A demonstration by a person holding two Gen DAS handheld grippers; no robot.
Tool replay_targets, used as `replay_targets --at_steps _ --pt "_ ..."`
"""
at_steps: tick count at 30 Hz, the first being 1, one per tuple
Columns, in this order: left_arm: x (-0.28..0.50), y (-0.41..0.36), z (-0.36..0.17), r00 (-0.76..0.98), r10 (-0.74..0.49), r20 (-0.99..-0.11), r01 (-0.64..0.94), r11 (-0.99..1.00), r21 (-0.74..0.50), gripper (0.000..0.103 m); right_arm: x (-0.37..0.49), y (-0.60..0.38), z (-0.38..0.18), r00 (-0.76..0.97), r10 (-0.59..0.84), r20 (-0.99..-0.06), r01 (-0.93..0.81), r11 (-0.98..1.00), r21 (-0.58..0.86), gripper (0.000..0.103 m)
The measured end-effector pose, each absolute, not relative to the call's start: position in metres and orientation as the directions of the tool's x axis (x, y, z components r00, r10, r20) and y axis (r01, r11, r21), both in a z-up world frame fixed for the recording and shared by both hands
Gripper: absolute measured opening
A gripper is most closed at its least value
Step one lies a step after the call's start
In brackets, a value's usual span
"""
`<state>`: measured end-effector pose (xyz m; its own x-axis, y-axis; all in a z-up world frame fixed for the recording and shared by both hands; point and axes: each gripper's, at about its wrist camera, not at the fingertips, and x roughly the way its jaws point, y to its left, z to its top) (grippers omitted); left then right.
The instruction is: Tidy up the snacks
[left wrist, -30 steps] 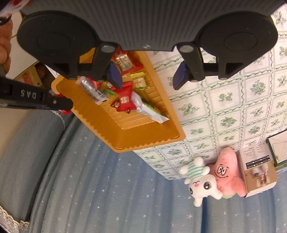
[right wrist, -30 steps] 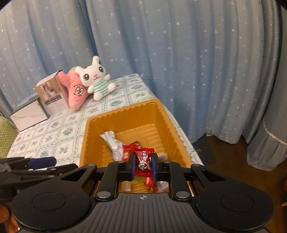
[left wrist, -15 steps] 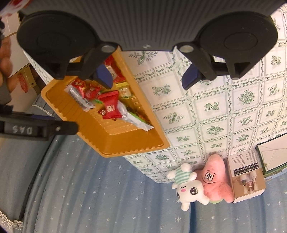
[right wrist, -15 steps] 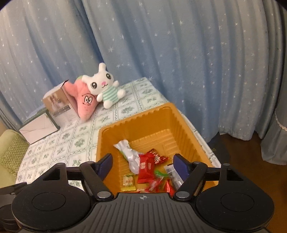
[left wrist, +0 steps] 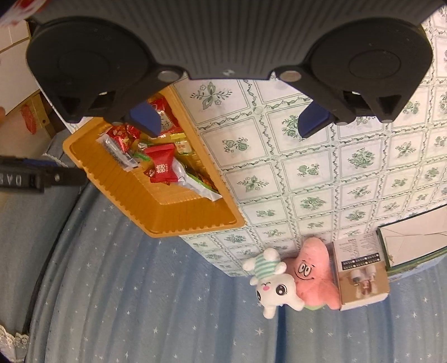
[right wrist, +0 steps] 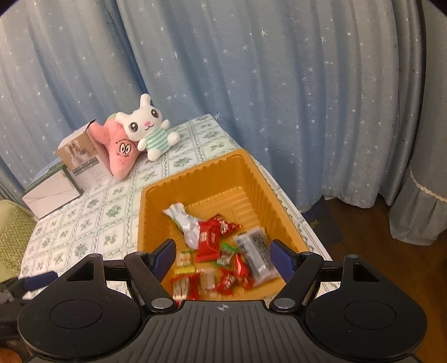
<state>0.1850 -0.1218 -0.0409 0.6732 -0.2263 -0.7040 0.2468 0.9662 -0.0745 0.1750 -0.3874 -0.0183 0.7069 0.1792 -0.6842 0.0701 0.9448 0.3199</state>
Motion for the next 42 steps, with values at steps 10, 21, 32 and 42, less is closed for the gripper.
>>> replay_targets --at_steps 10,21,32,42 --pt "0.14 -0.11 -0.009 0.695 -0.217 -0.686 0.224 0.971 -0.079 0.103 0.12 -0.372 0.001 0.689 0.151 -0.709 0.067 0.961 0.27 0.074" --pt "0.074 -0.096 0.023 0.713 -0.171 -0.68 0.172 0.983 -0.067 0.103 0.056 -0.354 0.031 0.697 0.131 -0.705 0.058 0.969 0.238 0.074" --pt "0.015 -0.091 0.046 0.728 -0.112 -0.676 0.113 0.993 -0.043 0.103 0.006 -0.335 0.059 0.72 0.138 -0.68 0.009 0.978 0.208 0.074" --pt "-0.022 -0.09 0.05 0.736 -0.098 -0.67 0.098 0.994 -0.037 0.103 -0.026 -0.324 0.064 0.724 0.154 -0.673 -0.026 0.98 0.197 0.074"
